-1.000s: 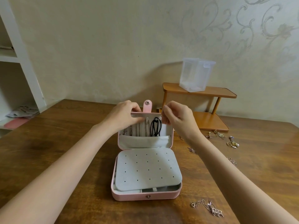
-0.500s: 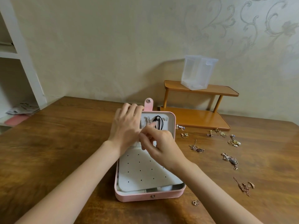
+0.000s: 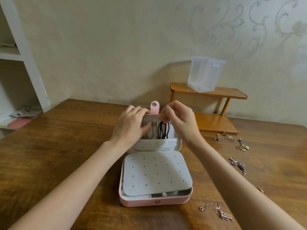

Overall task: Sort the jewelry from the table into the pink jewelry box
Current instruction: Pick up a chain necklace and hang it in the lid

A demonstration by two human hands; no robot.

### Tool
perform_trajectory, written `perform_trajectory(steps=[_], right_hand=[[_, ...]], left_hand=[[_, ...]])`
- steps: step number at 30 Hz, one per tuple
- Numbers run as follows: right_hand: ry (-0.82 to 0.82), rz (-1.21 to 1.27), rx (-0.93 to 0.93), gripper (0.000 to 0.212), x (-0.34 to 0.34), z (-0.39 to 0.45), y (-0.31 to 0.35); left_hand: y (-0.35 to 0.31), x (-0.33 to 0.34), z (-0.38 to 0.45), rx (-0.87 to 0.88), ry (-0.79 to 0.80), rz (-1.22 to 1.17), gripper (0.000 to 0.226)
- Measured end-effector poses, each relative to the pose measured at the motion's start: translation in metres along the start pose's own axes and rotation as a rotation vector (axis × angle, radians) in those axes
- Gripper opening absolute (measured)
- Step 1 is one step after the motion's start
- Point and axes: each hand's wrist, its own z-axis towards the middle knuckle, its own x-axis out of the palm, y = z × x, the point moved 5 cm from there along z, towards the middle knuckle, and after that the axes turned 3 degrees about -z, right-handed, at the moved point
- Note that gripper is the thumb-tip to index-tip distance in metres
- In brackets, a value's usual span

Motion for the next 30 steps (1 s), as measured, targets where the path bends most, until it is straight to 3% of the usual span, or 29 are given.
perform_trajectory(steps=[9, 18, 30], right_hand=[[0.095, -0.242, -0.131, 0.013, -0.014, 0.000, 0.002], [0.252, -0.474, -0.347, 0.015, 0.004, -0.028, 0.000], [0.366, -0.508, -0.356, 0.015, 0.018, -0.038, -0.002]], left_hand=[[0.001, -0.004, 0.003, -0.154, -0.065, -0.154, 0.022], [0.001, -0.004, 0.006, -0.243, 0.022, -0.163, 0.026], [0.003, -0.002, 0.007, -0.264, 0.070, -0.180, 0.027]])
